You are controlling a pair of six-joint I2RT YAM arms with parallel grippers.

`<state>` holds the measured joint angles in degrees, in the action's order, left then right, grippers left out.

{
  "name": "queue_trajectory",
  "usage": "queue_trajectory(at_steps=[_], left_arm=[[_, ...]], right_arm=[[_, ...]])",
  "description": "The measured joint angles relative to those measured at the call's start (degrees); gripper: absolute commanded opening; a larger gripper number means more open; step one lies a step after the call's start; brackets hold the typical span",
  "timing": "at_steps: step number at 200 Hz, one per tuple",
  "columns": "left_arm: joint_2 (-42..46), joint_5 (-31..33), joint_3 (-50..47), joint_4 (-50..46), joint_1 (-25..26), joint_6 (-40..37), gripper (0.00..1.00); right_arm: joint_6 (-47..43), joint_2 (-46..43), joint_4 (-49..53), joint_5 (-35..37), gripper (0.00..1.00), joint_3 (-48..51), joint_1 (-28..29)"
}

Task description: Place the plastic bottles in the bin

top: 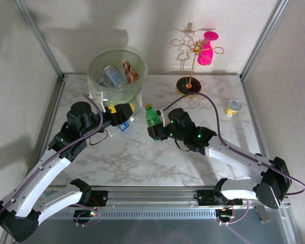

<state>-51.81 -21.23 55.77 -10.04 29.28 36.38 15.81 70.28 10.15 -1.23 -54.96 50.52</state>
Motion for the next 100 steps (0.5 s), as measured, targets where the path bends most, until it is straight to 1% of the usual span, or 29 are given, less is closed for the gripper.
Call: queue_trajectory(at_steps=[25,49,100], left_arm=[[-0.5,2.05,-0.31,1.68,1.44,1.68,0.92],[-1.38,3.06,-1.55,4.94,2.64,3.87,0.92],[-7.78,0.13,-2.23,10.82,8.72,5.09,0.92]], right_arm=[[0.04,-2.97,-1.6,-2.01,0.56,-0.07,0.04],[0.07,-4.2,-2.56,-3.56,0.56,-0.37,0.17],[0.52,-6.03,-4.13,-6.32,0.56,-0.37,0.55]])
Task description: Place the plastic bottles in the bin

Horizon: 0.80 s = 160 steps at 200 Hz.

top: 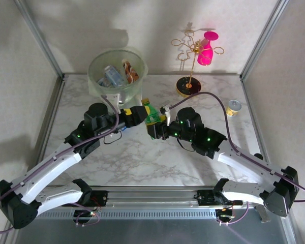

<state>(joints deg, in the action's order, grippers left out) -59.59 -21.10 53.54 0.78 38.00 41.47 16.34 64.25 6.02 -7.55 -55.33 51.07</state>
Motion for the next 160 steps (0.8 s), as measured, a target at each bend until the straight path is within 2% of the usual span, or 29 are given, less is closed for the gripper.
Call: queue_trajectory(at_steps=[52,119,140,147,160], left_arm=[[-2.73,-2.32,-0.31,2.4,3.19,0.37,0.85],[-3.1,-2.27,-0.31,2.93,3.48,0.09,0.6],[-3.1,-2.38,-0.31,3.02,3.48,0.09,0.55],[-3.1,-2.47,-0.31,3.08,3.48,-0.07,0.53],[-3.1,-2.78,-0.31,3.19,3.48,-0.28,0.53]], right_arm=[[0.83,-0.87,-0.57,-1.27,0.56,0.0,0.15],[1.03,-2.14,-0.68,-1.44,0.57,0.0,0.22],[1.05,-2.14,-0.63,-1.16,0.63,0.0,0.2],[1.07,-2.14,-0.61,-1.05,0.68,0.0,0.17],[1.09,-2.14,-0.31,-0.92,0.86,0.0,0.09]])
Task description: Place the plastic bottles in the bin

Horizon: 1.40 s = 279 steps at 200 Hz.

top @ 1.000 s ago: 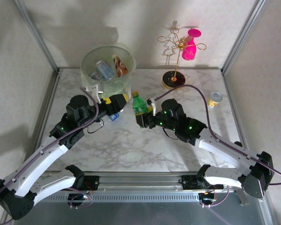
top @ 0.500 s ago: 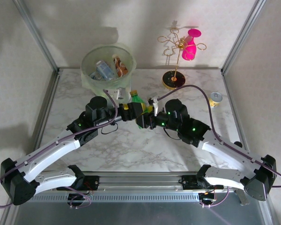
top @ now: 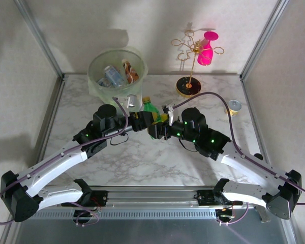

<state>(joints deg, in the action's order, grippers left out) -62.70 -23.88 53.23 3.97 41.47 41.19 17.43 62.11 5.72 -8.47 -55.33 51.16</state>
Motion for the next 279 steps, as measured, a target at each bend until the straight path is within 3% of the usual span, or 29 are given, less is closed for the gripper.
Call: queue_trajectory(at_steps=[13,66,141,211,279], left_arm=[[0.0,-0.44,0.37,0.02,0.04,-0.37,0.53],[-0.11,3.26,7.54,-7.43,-0.83,-4.42,0.53],[-4.85,5.79,23.12,-14.8,-16.46,-6.27,0.51],[-17.22,5.68,34.99,-16.63,-25.18,-2.93,0.49],[-34.14,5.6,46.49,-18.34,-29.29,4.39,0.49]], right_arm=[[-0.11,0.02,0.83,0.46,0.98,-0.02,0.0],[-0.26,0.09,1.44,0.76,0.99,-1.38,0.15],[-0.33,-3.02,1.88,1.03,0.99,-2.4,0.15],[-0.35,-4.63,1.86,1.4,0.99,-0.24,0.15],[-0.37,-5.99,2.1,2.45,0.99,0.42,0.15]])
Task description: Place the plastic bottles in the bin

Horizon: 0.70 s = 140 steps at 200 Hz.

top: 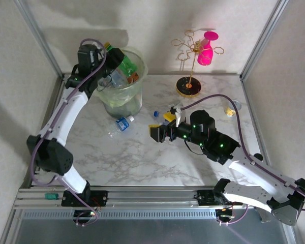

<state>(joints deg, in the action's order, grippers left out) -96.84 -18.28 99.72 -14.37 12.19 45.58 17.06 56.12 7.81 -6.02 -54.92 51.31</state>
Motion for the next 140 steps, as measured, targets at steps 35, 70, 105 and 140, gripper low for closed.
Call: queue_trajectory(at_steps=[35,70,105,140], left_arm=[[-7.54,-0.55,4.17,-2.32,-0.7,2.12,0.49],[-9.49,-0.55,5.31,-2.69,-1.27,3.08,0.6],[-9.51,-0.72,5.84,-2.62,-1.31,3.23,0.75],[-9.51,-0.79,6.62,-2.71,-1.31,3.32,0.82]], right_arm=[[0.02,-0.2,0.15,0.02,0.98,0.04,0.0],[0.04,-0.09,0.17,0.04,0.98,0.35,0.0],[0.04,0.15,0.33,0.37,0.99,0.94,0.0],[0.07,0.39,0.33,0.39,0.99,0.94,0.0]])
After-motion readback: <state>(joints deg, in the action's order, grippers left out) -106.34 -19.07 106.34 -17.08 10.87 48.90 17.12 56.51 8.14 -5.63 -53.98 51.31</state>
